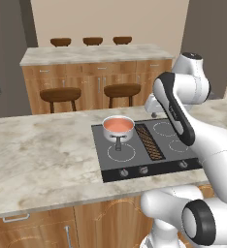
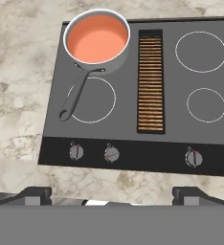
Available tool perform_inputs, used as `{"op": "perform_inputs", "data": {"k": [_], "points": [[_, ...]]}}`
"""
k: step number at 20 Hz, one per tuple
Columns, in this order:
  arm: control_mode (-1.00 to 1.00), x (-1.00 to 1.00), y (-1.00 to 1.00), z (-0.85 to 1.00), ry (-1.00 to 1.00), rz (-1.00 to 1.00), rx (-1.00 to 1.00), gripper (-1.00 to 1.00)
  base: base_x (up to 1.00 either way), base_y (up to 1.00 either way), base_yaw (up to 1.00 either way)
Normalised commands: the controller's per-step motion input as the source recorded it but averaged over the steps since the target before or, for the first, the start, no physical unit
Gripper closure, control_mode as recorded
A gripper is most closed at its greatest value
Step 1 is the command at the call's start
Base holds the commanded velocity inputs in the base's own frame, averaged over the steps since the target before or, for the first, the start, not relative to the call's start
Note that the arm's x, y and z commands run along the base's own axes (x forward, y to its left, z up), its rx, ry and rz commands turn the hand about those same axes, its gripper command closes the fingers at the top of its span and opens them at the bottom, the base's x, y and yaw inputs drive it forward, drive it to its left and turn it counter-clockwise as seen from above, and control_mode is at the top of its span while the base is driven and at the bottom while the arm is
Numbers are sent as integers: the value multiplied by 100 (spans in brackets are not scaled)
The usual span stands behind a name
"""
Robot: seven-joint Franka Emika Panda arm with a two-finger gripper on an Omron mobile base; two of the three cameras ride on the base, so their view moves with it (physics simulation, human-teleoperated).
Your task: Wait until the marinara sauce is simmered to a deep red color and then turn off the stove.
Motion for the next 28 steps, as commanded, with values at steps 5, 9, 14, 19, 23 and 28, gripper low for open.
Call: {"op": "perform_inputs", "data": {"k": [5,9,14,19,23,28], "points": [[-100,0,0,0,0,0,0,-100,0,0,0],[-100,0,0,0,0,0,0,-100,0,0,0],[-100,0,0,0,0,0,0,-100,0,0,0],[-100,0,0,0,0,0,0,-100,0,0,0],[-100,0,0,0,0,0,0,-100,0,0,0],[-100,0,0,0,0,0,0,-100,0,0,0]]}}
